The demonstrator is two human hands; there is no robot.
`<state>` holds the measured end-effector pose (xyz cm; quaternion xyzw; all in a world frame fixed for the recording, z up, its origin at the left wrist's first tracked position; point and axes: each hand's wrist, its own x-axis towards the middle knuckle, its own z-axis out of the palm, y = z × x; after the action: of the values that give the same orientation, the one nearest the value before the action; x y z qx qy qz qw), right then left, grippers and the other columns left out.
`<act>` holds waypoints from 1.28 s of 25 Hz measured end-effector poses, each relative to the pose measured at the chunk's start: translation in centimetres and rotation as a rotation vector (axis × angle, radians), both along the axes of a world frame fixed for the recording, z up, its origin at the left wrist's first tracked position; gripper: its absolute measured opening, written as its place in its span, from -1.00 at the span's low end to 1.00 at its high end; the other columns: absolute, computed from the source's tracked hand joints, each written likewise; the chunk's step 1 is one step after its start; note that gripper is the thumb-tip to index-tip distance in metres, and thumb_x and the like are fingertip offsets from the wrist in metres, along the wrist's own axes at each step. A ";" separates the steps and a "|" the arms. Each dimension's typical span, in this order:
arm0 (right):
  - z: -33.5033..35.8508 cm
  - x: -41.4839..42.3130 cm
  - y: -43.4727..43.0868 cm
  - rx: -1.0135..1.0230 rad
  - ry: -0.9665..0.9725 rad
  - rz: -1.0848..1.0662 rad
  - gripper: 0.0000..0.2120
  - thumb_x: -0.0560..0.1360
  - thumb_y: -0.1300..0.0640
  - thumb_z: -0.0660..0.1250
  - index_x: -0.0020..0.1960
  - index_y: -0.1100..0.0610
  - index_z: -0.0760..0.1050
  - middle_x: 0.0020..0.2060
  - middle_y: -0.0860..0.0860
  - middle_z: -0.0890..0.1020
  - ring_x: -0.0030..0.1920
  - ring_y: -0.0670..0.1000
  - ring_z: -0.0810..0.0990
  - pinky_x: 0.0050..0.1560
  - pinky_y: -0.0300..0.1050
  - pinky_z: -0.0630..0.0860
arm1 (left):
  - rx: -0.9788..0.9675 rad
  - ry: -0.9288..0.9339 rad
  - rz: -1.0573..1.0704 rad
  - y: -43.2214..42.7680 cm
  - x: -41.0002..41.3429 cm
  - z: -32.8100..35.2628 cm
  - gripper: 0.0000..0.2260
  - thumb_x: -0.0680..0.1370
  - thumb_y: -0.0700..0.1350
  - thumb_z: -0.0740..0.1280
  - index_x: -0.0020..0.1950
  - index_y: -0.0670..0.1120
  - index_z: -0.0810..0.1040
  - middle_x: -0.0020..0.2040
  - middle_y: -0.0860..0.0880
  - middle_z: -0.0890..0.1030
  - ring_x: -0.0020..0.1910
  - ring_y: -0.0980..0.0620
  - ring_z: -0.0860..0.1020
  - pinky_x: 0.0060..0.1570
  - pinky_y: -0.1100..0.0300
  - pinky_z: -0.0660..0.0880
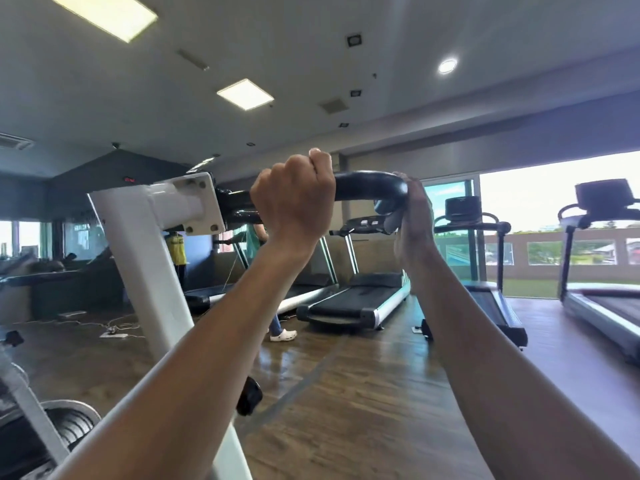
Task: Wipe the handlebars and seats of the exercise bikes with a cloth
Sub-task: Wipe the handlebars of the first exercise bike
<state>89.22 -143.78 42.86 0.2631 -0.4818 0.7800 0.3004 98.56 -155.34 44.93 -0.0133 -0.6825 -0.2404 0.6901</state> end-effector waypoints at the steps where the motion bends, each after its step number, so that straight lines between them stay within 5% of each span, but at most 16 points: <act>1: 0.1 0.8 -0.1 -0.012 0.012 -0.026 -0.83 0.66 0.08 0.15 0.01 0.06 0.50 -0.07 0.19 0.54 -0.19 0.01 0.53 -0.28 -0.29 0.44 | -0.004 -0.005 -0.013 -0.1 0.1 0.0 -0.53 0.59 0.00 -0.01 -0.47 -0.12 0.39 -0.40 -0.16 0.56 -0.34 -0.19 0.52 -0.22 0.06 0.30; 3: -0.1 3.7 -0.2 0.014 0.060 -0.129 -0.83 0.64 0.00 0.12 -0.01 -0.01 0.47 0.04 0.21 0.57 -0.05 0.14 0.54 -0.07 -0.10 0.56 | -0.009 -0.008 -0.011 -0.2 0.1 0.1 -0.56 0.57 0.00 -0.01 -0.52 -0.05 0.25 -0.51 -0.04 0.40 -0.41 -0.16 0.48 -0.25 0.08 0.28; 5: -0.9 6.5 -0.7 0.114 0.179 -0.314 -0.81 0.61 -0.05 0.08 0.00 -0.05 0.45 0.05 -0.01 0.55 0.07 0.03 0.50 0.18 0.10 0.50 | -0.031 -0.011 -0.020 -0.1 0.3 -0.1 -0.54 0.57 0.00 -0.01 -0.52 -0.06 0.30 -0.55 -0.01 0.35 -0.46 -0.11 0.40 -0.26 0.08 0.26; 8: -0.4 9.9 -3.0 0.498 0.345 -0.820 -0.73 0.63 -0.04 0.03 0.10 0.00 0.47 0.07 -0.09 0.51 0.17 -0.03 0.38 0.32 0.05 0.29 | -0.066 -0.004 -0.009 -0.4 0.4 0.0 -0.45 0.57 0.03 -0.04 -0.33 -0.26 0.57 -0.33 -0.25 0.62 -0.32 -0.22 0.51 -0.18 0.03 0.30; 10: 0.4 11.0 -4.0 0.644 0.372 -1.036 -0.73 0.64 -0.03 0.04 0.13 0.02 0.48 0.11 -0.04 0.53 0.22 0.03 0.38 0.36 0.04 0.23 | -0.098 -0.030 -0.032 -1.1 0.4 0.3 -0.44 0.60 0.05 -0.06 -0.31 -0.27 0.54 -0.27 -0.28 0.63 -0.23 -0.27 0.55 -0.16 0.01 0.33; 13: -0.3 9.0 -2.2 0.530 0.456 -0.934 -0.77 0.62 -0.05 0.10 0.07 -0.02 0.49 0.01 -0.11 0.53 0.10 -0.05 0.40 0.20 0.00 0.32 | -0.120 -0.084 -0.065 -1.3 0.5 0.2 -0.48 0.67 0.01 0.01 -0.40 -0.16 0.45 -0.38 -0.17 0.52 -0.24 -0.23 0.52 -0.13 0.02 0.33; 16: -0.8 6.6 -1.0 0.133 0.304 -0.540 -0.78 0.56 -0.09 0.12 -0.02 -0.05 0.50 -0.09 -0.13 0.55 0.02 -0.01 0.51 0.10 0.03 0.48 | -0.125 -0.088 -0.101 -1.3 0.4 0.1 -0.50 0.67 -0.02 0.04 -0.45 -0.11 0.35 -0.45 -0.05 0.42 -0.27 -0.21 0.53 -0.08 0.01 0.41; 19: -0.6 7.2 -2.7 0.020 0.257 -0.570 -0.83 0.52 -0.03 0.19 -0.06 0.00 0.51 -0.14 -0.20 0.52 0.00 -0.06 0.49 -0.02 -0.25 0.37 | -0.096 -0.082 -0.118 -1.2 0.4 0.3 -0.51 0.68 -0.06 0.07 -0.47 -0.11 0.33 -0.48 -0.03 0.38 -0.29 -0.20 0.51 -0.06 0.00 0.44; 23: 0.5 8.0 -1.5 0.200 0.265 -0.637 -0.82 0.52 -0.01 0.27 -0.21 0.00 0.54 -0.25 -0.14 0.57 -0.06 0.01 0.54 -0.08 -0.13 0.40 | -0.080 -0.064 -0.105 -0.9 -0.1 0.0 -0.50 0.67 -0.05 0.07 -0.46 -0.17 0.38 -0.49 -0.09 0.46 -0.34 -0.16 0.44 -0.07 0.01 0.39; 27: 4.4 8.9 0.2 0.731 0.027 -0.674 -0.76 0.39 -0.13 0.26 -0.28 0.01 0.54 -0.32 -0.07 0.59 -0.17 0.03 0.55 -0.15 -0.09 0.48 | -0.148 -0.005 0.093 -1.5 -1.1 -0.3 -0.56 0.61 -0.07 0.10 -0.38 -0.18 0.57 -0.47 -0.13 0.56 -0.46 -0.08 0.27 -0.25 0.08 0.25; 29: 5.4 9.5 0.8 0.930 -0.056 -0.654 -0.74 0.35 -0.17 0.20 -0.23 -0.04 0.55 -0.25 -0.10 0.60 -0.13 -0.01 0.54 -0.13 -0.05 0.45 | -0.176 -0.046 0.074 -1.7 -1.0 -0.4 -0.56 0.61 -0.09 0.10 -0.42 -0.11 0.52 -0.49 -0.09 0.52 -0.50 -0.12 0.32 -0.26 0.07 0.26; 32: 5.8 10.7 1.0 0.970 -0.130 -0.575 -0.80 0.41 -0.10 0.23 -0.29 -0.02 0.49 -0.24 -0.14 0.56 -0.06 -0.10 0.46 -0.12 -0.07 0.38 | -0.250 -0.150 0.020 -1.7 0.0 -0.2 -0.57 0.65 -0.13 0.06 -0.40 -0.08 0.44 -0.47 -0.05 0.47 -0.44 -0.12 0.41 -0.24 -0.01 0.27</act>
<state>99.87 -142.82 48.64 0.1805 -0.8548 0.3705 0.3152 98.52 -157.07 44.75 -0.0742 -0.7569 -0.1470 0.6325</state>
